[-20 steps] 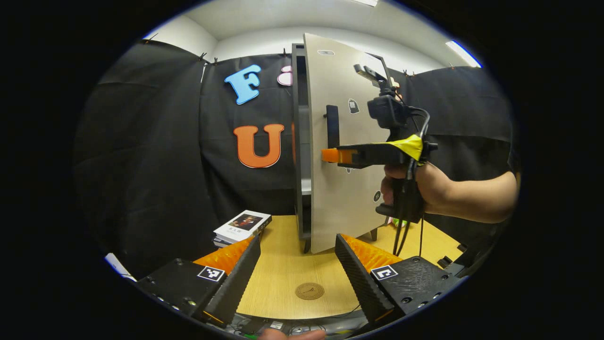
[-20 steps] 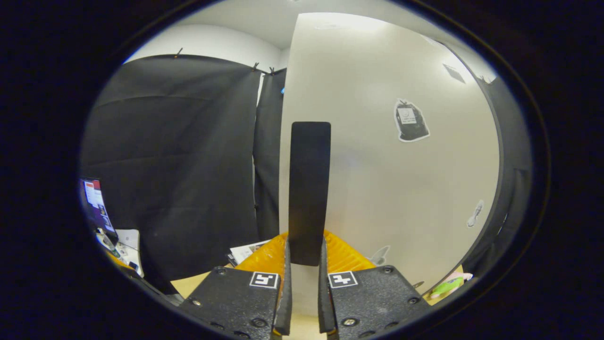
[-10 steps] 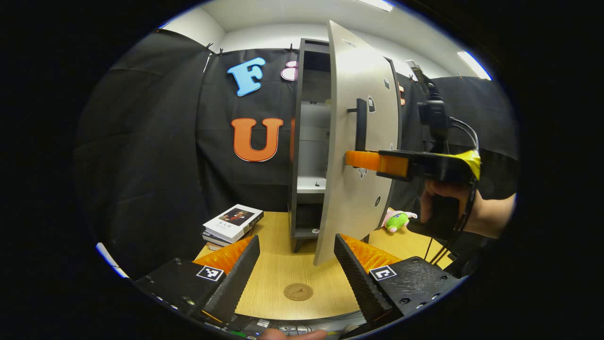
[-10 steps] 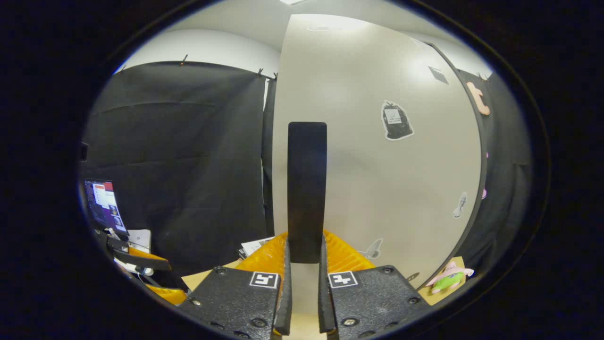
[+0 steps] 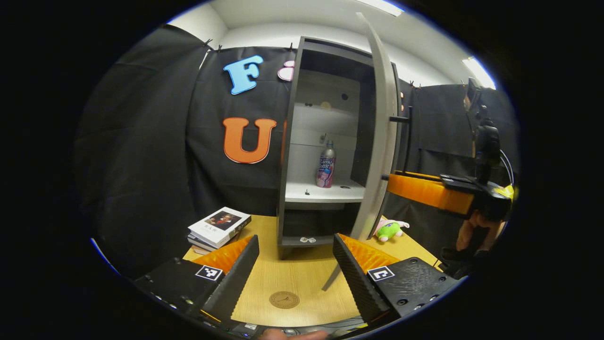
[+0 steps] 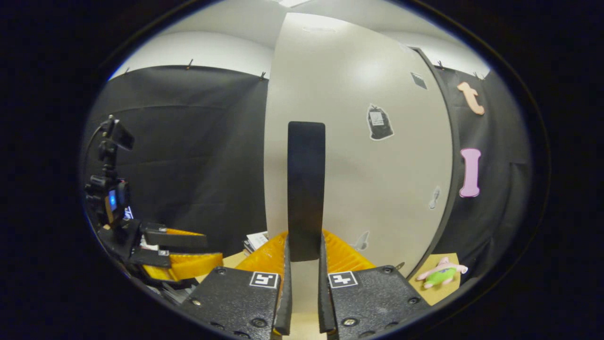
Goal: Open the cabinet door with the right hand, grasp the bottle in the cabinet with the left hand and place it on the coaster, then close the cabinet door with the right hand.
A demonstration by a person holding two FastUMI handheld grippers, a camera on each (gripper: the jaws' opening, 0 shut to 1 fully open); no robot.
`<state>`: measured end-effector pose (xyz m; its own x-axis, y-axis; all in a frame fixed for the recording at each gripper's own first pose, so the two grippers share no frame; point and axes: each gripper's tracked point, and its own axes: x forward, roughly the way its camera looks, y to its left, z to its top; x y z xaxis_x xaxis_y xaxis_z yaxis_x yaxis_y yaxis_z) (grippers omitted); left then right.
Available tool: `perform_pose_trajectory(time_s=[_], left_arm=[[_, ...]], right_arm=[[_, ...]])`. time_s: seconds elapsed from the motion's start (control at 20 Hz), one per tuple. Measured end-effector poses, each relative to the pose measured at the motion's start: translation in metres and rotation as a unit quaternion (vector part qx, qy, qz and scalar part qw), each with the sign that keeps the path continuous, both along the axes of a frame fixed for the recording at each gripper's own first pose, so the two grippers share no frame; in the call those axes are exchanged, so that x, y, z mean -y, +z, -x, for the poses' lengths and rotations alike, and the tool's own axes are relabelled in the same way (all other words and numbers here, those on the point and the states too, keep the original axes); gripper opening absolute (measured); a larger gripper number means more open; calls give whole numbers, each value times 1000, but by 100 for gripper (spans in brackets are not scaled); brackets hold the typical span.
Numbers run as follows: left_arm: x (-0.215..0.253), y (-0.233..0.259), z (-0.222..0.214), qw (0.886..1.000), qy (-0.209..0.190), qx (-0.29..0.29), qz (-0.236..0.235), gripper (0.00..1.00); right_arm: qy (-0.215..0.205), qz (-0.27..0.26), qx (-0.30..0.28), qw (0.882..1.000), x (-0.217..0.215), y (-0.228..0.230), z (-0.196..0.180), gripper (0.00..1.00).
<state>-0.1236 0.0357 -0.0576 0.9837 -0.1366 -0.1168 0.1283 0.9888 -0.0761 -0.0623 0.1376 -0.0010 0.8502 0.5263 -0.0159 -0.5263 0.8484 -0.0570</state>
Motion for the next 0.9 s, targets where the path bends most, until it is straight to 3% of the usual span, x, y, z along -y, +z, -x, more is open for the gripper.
perform_pose_trajectory(time_s=[0.65,0.9], left_arm=[[75,5,-62,997,-80,3,-8,95],[91,-3,-92,997,-80,-10,-14,95]], right_arm=[[-53,3,-19,998,41,0,24,25],[-76,12,-40,996,50,-10,32,27]])
